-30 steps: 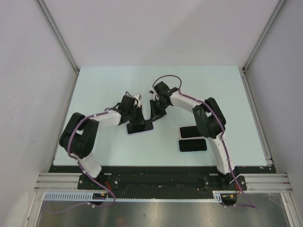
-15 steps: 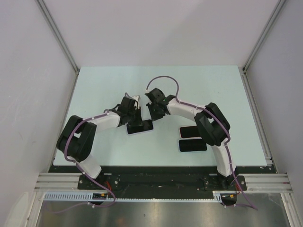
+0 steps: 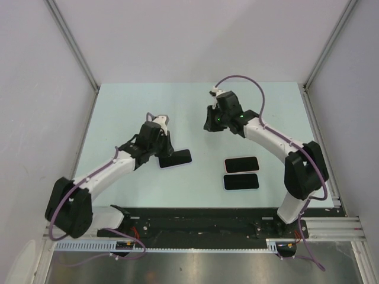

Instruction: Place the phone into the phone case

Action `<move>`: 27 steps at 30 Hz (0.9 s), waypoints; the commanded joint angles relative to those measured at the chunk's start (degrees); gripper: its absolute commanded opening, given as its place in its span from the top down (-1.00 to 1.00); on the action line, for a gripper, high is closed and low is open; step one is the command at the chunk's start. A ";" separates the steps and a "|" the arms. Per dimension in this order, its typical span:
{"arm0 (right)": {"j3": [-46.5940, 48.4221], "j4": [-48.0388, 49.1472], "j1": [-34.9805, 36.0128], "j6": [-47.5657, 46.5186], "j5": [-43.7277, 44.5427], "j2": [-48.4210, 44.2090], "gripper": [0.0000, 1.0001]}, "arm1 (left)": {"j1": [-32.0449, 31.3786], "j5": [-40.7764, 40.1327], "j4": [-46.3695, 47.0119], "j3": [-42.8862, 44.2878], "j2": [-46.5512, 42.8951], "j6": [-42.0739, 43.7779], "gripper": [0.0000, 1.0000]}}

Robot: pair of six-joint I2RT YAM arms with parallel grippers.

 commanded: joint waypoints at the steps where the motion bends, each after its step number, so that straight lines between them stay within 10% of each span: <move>1: -3.47 4.45 -3.91 3.07 -8.22 -4.40 0.66 | -0.38 -1.48 0.59 -0.97 -8.74 1.88 0.46; 18: -18.77 12.80 -14.90 8.00 -17.38 -25.22 -0.51 | -0.29 -0.95 1.21 -0.01 -30.28 0.12 -0.86; 27: -23.34 12.36 -20.00 7.56 -10.71 -40.16 -1.00 | -0.30 -0.77 1.91 0.96 -32.22 -2.17 -1.00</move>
